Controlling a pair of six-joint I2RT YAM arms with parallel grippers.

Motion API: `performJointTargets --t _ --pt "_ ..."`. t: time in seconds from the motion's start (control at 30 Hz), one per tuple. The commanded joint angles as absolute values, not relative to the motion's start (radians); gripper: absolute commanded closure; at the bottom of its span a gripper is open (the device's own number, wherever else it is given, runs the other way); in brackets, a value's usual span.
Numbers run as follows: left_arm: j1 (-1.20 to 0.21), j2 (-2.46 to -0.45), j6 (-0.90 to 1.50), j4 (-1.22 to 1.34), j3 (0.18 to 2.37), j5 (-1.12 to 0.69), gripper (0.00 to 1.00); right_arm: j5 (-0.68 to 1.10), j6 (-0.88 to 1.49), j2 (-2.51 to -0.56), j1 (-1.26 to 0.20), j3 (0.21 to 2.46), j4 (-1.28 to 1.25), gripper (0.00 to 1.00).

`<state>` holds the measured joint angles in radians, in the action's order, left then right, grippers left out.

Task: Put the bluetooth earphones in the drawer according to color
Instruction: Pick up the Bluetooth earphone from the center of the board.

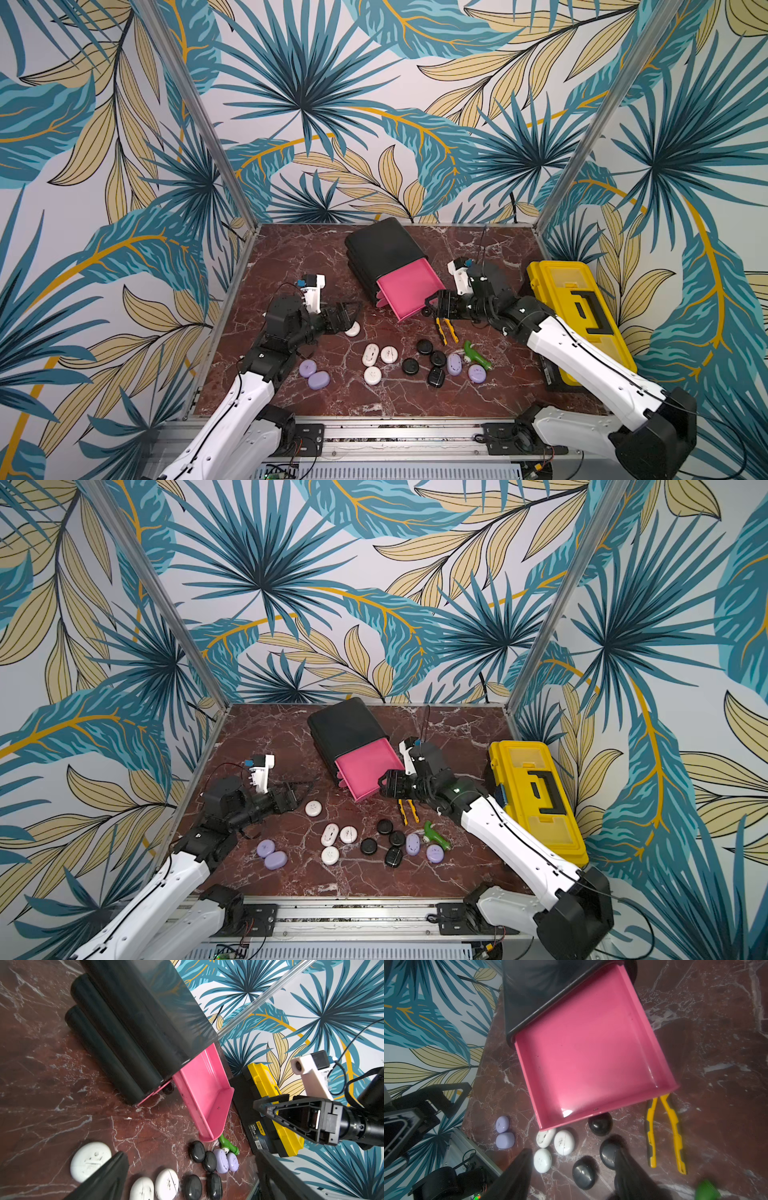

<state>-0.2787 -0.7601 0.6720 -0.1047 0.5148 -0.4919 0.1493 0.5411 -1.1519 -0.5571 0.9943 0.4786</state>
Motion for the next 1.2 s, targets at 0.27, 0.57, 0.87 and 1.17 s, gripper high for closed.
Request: performJointTargets --t 0.27,0.57,0.87,1.17 --pt "-0.285 -0.556 0.823 -0.191 0.375 -0.583 0.0 0.113 0.652 -0.932 -0.563 0.775 0.599 0.33" --pt "-0.284 -0.398 0.787 -0.439 0.374 -0.481 0.0 0.124 0.685 -0.84 -0.57 0.655 0.646 0.36" --pt "-0.284 -0.357 0.789 -0.634 0.387 -0.287 0.0 0.106 0.704 -0.861 -0.6 0.56 0.623 0.43" --pt "-0.284 -0.341 0.811 -0.824 0.421 -0.08 0.0 -0.004 0.701 -0.995 -0.678 0.573 0.621 0.44"
